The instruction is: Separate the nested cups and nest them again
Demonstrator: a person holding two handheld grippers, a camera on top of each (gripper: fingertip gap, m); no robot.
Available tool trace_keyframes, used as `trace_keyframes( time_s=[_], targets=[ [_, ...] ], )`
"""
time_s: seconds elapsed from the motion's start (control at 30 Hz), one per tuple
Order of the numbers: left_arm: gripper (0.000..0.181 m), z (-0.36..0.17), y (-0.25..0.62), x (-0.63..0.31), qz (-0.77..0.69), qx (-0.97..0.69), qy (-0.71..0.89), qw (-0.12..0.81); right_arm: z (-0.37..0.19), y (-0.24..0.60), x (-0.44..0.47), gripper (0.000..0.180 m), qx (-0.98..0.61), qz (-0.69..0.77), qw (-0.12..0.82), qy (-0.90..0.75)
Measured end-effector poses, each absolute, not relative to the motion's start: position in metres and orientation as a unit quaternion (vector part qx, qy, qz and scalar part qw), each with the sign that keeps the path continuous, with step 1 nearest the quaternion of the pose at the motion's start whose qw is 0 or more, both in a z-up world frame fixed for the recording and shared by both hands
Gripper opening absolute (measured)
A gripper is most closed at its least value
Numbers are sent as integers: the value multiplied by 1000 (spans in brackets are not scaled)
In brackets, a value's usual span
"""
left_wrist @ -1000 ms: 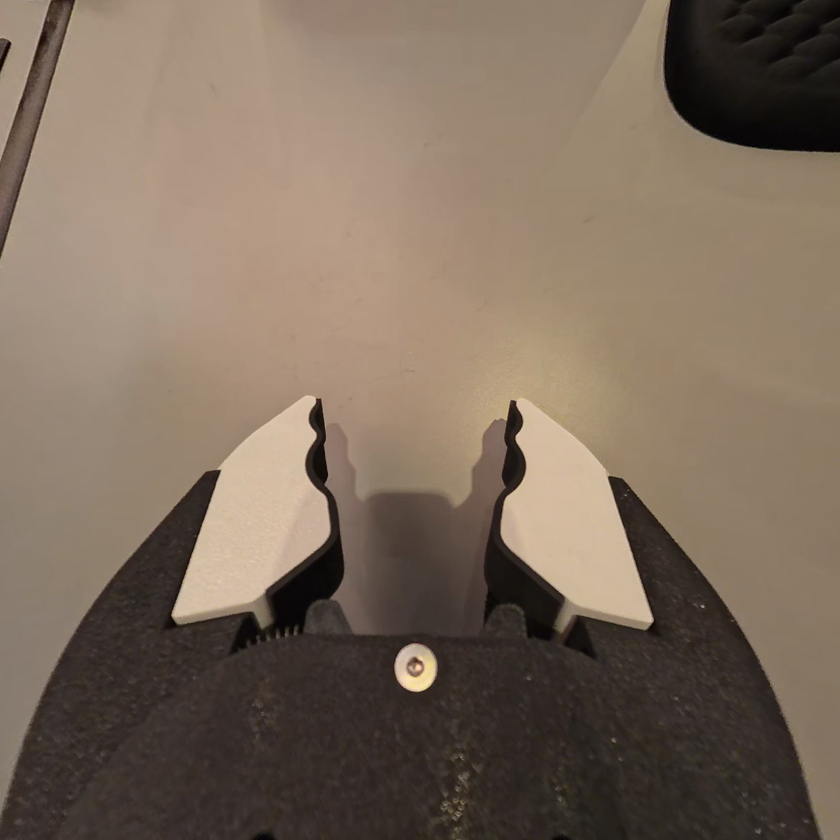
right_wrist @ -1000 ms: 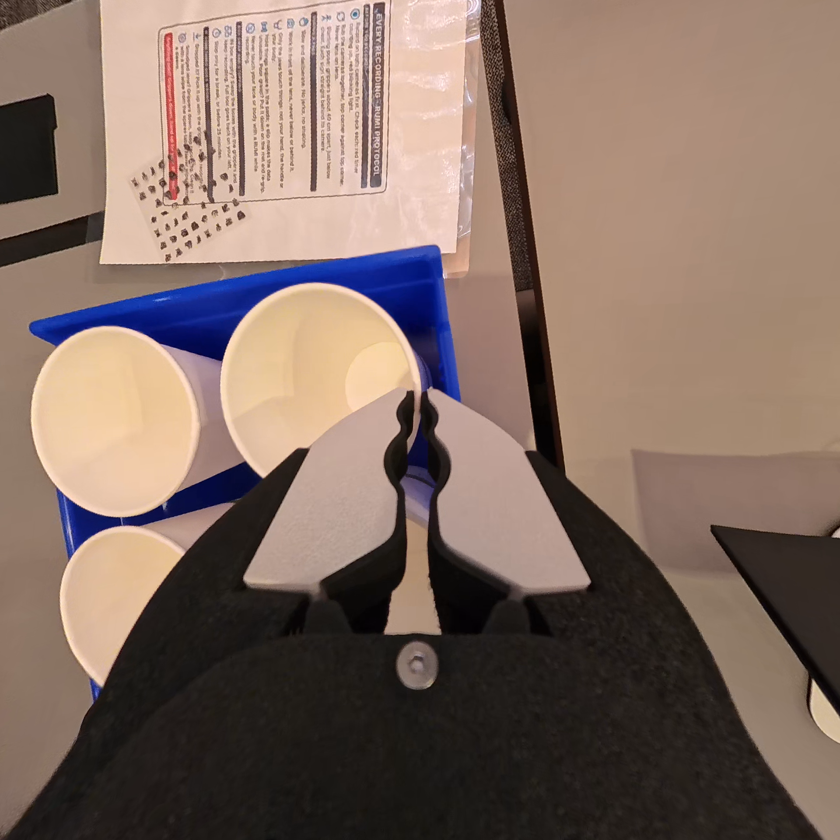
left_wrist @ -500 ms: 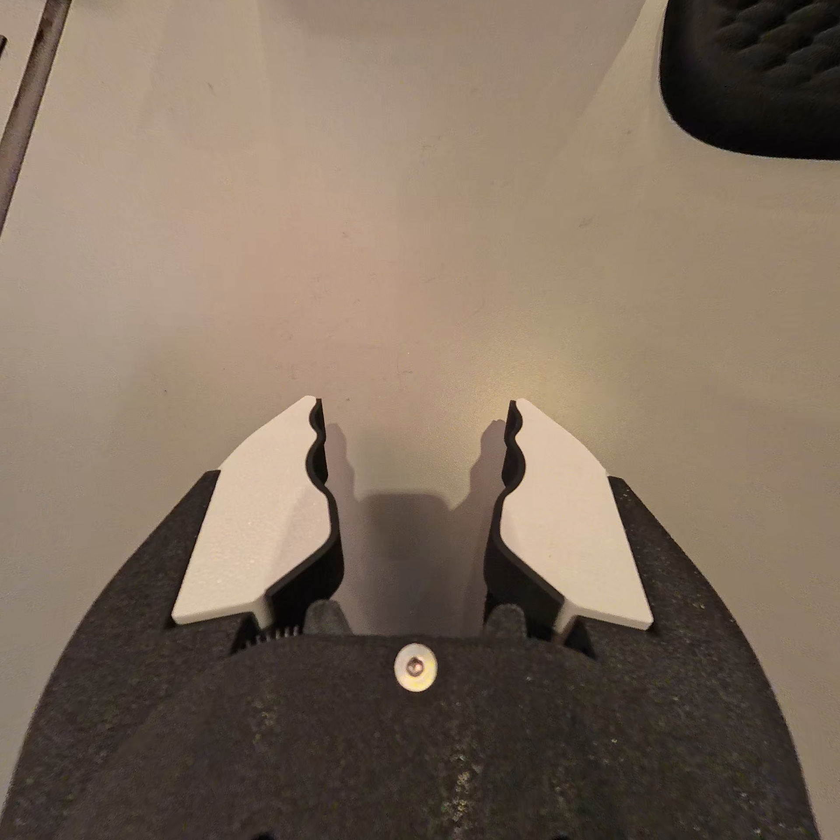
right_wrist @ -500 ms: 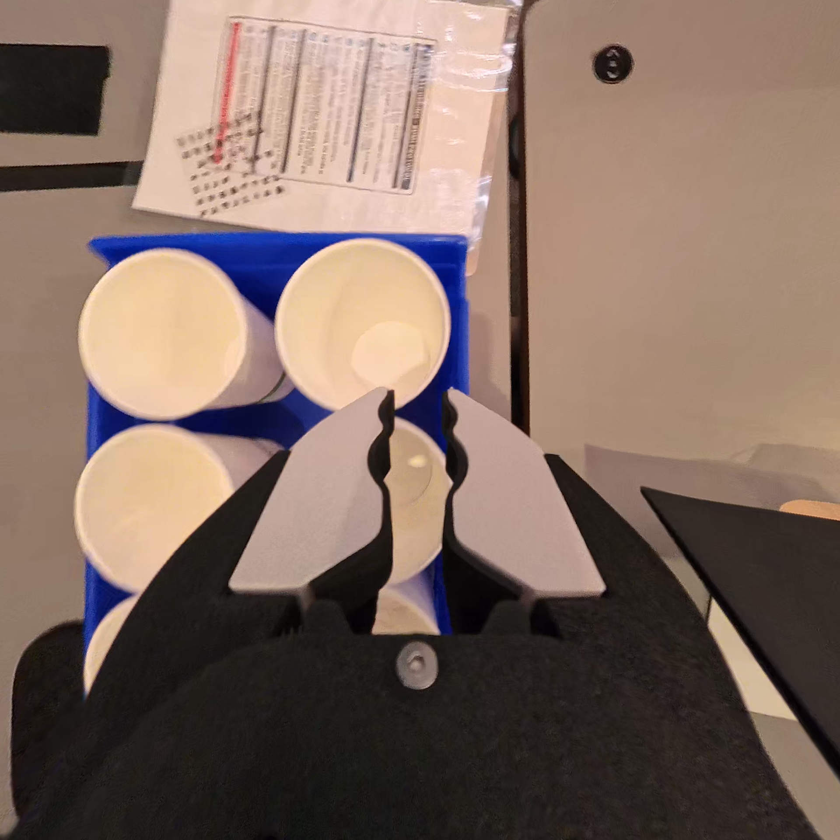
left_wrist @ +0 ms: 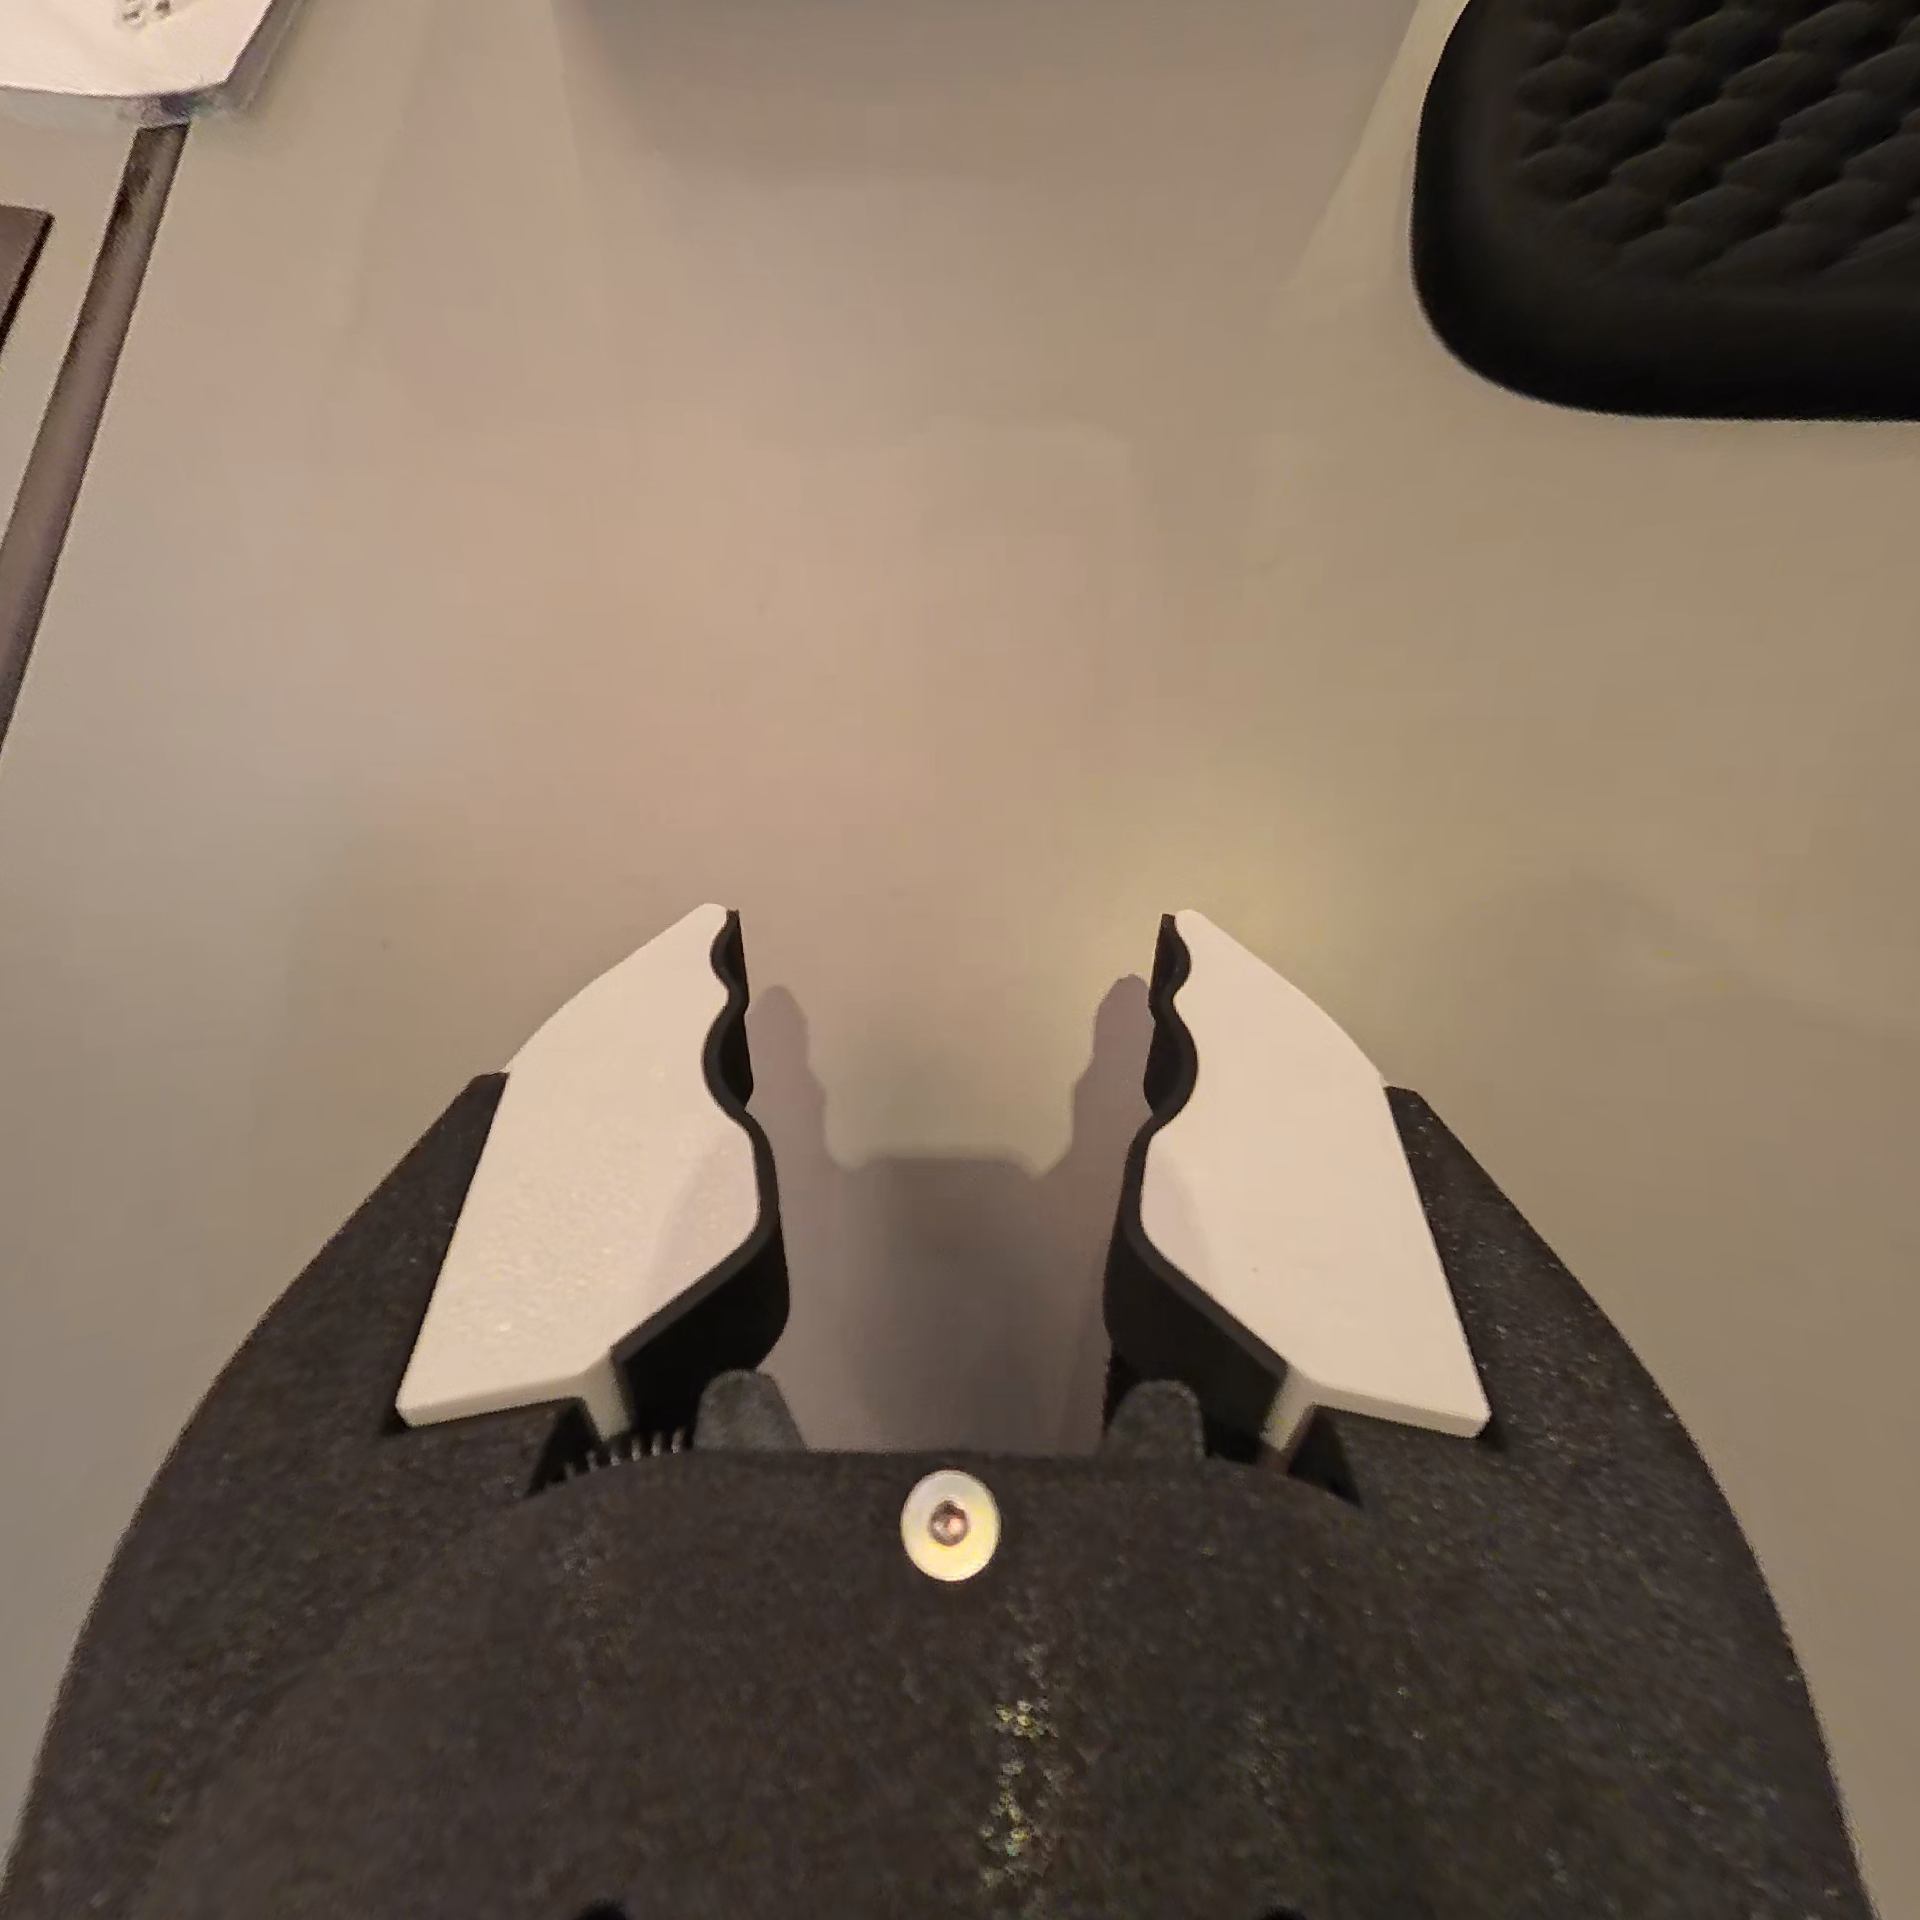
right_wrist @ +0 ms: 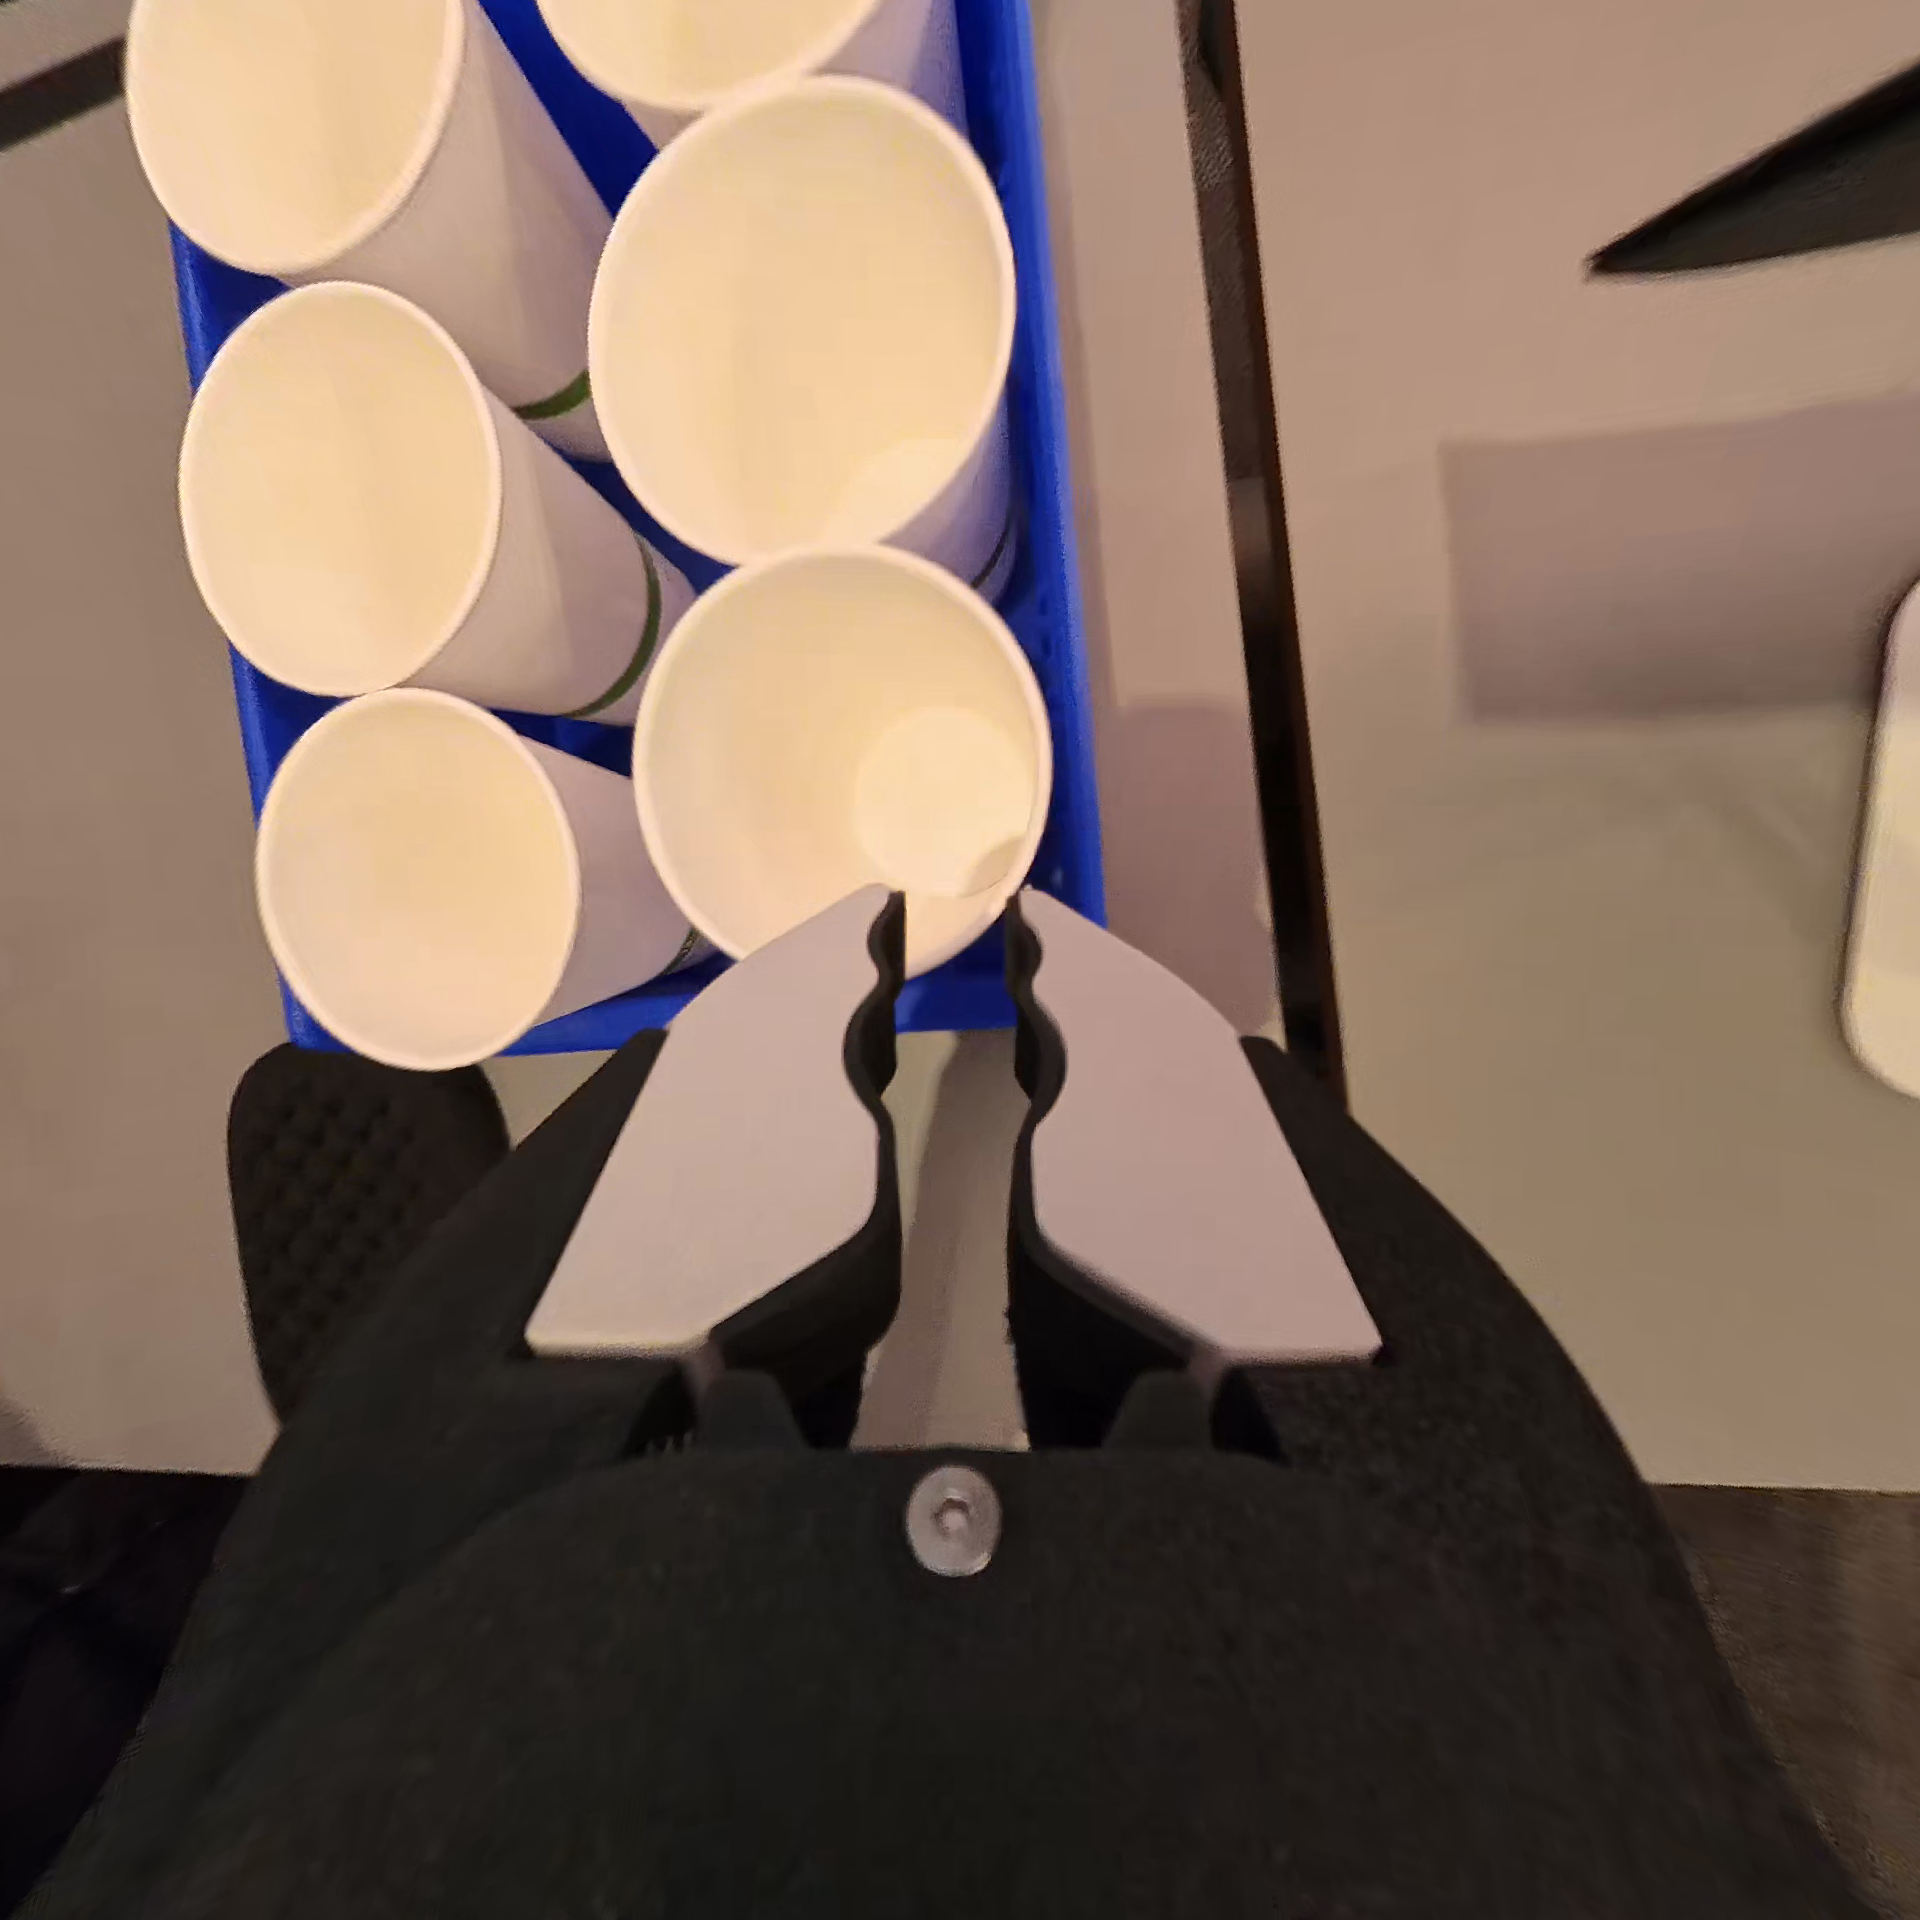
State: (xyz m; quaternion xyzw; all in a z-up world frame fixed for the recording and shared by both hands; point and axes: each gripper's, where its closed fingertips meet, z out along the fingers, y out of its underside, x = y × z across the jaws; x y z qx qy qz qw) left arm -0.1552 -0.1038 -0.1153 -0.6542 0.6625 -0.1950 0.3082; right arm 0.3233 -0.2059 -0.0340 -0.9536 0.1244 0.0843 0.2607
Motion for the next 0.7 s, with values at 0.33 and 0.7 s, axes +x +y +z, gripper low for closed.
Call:
trace_keyframes(
  time_s=[0.33, 0.7],
  targets=[
    [74, -107, -115, -152, -191, -640, 673, 318, -62, -207, 320, 13, -964, 80, 212, 141],
    [74, -102, -116, -152, -193, -636, 674, 323, -62, -210, 319, 3, -976, 41, 176, 123]
  ],
)
